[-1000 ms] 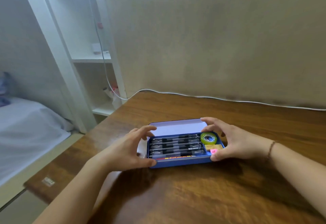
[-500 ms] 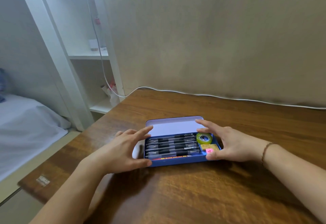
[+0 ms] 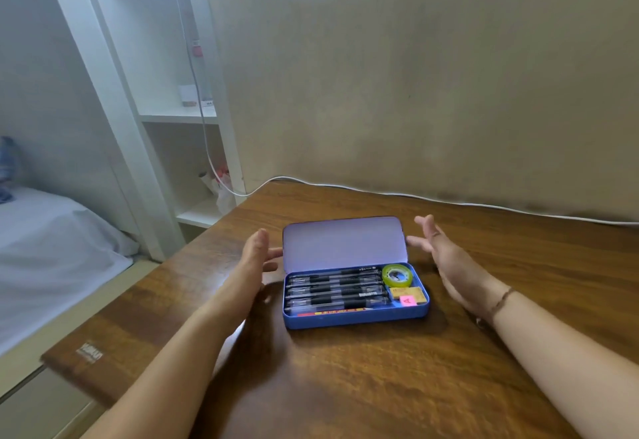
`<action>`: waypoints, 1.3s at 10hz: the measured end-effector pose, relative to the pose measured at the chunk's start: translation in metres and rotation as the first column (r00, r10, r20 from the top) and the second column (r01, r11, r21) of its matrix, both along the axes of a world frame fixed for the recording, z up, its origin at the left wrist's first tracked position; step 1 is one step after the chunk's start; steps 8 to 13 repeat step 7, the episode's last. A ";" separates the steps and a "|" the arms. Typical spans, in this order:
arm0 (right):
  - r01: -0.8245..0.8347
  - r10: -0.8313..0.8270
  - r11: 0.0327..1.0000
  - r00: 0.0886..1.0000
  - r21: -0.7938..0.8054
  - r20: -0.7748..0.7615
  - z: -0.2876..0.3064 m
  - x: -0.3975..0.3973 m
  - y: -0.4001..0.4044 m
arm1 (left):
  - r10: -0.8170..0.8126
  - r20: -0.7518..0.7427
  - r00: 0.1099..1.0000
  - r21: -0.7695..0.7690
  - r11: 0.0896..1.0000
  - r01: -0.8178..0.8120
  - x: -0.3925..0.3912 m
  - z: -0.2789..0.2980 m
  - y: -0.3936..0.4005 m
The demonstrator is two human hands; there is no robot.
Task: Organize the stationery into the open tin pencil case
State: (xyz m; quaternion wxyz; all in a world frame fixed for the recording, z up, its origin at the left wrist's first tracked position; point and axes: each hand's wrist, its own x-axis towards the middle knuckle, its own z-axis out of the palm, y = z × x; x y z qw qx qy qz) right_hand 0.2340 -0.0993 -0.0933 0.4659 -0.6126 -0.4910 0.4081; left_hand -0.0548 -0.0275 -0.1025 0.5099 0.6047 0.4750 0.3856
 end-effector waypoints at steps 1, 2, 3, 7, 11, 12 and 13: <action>-0.023 0.020 0.991 0.999 0.129 0.025 0.003 0.007 -0.020 | 0.031 0.222 0.974 0.029 0.999 -0.038 -0.010 0.002 -0.007; -0.046 0.003 0.979 0.978 0.201 0.209 -0.005 0.009 -0.039 | 0.055 0.008 0.998 0.283 0.958 -0.055 -0.012 -0.002 -0.022; -0.112 -0.049 0.966 0.808 0.235 0.588 -0.018 0.011 -0.052 | 0.110 -0.354 0.929 0.525 0.845 0.101 -0.006 -0.019 -0.036; -0.090 -0.065 0.987 0.522 0.131 0.851 -0.008 -0.013 -0.083 | 0.374 -0.692 0.617 0.628 0.734 0.259 0.029 -0.011 -0.065; -0.090 -0.065 0.987 0.522 0.131 0.851 -0.008 -0.013 -0.083 | 0.374 -0.692 0.617 0.628 0.734 0.259 0.029 -0.011 -0.065; -0.090 -0.065 0.987 0.522 0.131 0.851 -0.008 -0.013 -0.083 | 0.374 -0.692 0.617 0.628 0.734 0.259 0.029 -0.011 -0.065; -0.090 -0.065 0.987 0.522 0.131 0.851 -0.008 -0.013 -0.083 | 0.374 -0.692 0.617 0.628 0.734 0.259 0.029 -0.011 -0.065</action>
